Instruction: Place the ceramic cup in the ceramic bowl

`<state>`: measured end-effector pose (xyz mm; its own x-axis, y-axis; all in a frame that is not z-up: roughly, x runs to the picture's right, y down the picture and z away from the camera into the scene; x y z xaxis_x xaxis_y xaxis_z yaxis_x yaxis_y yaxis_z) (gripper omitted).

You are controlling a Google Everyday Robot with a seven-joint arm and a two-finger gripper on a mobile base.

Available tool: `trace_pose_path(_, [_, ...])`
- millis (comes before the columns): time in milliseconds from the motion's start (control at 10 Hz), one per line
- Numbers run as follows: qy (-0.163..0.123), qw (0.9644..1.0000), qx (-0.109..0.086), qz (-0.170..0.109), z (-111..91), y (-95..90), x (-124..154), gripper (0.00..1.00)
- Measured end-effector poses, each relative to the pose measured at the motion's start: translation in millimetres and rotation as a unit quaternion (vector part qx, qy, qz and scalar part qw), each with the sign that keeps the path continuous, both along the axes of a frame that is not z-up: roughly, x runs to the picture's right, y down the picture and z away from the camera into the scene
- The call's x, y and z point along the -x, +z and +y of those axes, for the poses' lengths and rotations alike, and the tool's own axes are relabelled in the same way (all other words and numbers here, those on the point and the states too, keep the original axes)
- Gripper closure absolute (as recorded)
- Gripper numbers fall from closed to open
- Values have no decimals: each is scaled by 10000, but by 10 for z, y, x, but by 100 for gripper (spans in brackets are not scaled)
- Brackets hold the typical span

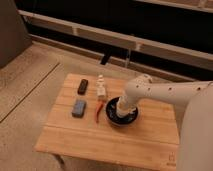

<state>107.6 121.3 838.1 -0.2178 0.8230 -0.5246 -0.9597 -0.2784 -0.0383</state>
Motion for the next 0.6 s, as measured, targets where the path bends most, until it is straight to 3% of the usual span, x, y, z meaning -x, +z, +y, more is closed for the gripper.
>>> trace_pose_path(500, [-150,9998,89,-99,28,16,21,97])
trace_pose_path(600, [-158,9998,72,-95,6,11,14,100])
